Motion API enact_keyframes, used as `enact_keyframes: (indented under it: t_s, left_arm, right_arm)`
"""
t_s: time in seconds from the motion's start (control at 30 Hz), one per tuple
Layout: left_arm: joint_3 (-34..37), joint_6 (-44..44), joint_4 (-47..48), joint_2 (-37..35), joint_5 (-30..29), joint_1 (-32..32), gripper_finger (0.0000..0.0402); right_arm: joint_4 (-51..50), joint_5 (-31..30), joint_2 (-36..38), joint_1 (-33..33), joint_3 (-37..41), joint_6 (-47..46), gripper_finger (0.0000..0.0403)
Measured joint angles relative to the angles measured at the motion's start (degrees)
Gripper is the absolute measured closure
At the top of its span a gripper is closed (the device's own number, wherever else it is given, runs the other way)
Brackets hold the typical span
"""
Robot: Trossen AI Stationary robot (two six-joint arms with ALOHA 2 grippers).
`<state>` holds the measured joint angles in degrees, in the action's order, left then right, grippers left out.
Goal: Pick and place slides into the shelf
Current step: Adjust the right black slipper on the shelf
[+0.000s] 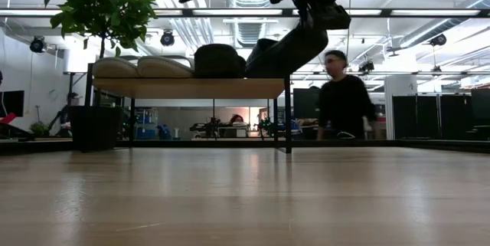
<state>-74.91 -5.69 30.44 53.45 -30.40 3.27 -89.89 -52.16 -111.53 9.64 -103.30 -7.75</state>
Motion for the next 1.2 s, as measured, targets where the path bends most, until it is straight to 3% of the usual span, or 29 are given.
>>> enact_keyframes:
  t_s: [0.13, 0.3, 0.43, 0.8, 1.2]
  left_arm:
    - [0.0, 0.02, 0.0, 0.0, 0.19, 0.0, 0.0164]
    - [0.0, 0.02, 0.0, 0.0, 0.21, 0.0, 0.0164]
    - [0.0, 0.04, 0.0, 0.0, 0.34, 0.0, 0.0164]
    - [0.0, 0.04, 0.02, 0.0, 0.54, 0.0, 0.0164]
    - [0.02, -0.02, 0.02, 0.0, 1.45, 0.02, 0.0164]
  right_arm:
    - [-0.04, 1.35, 0.03, 0.19, -2.66, -1.78, 0.0347]
    - [0.56, 2.03, 0.04, 0.31, -6.93, -3.65, 0.0279]
    - [0.93, 4.75, 0.04, 0.32, -10.06, -4.02, 0.0251]
    - [7.16, 17.89, 0.0, 0.28, -10.9, -4.05, 0.0262]
    - [9.96, 18.07, 0.28, 0.21, -17.52, -5.89, 0.026]
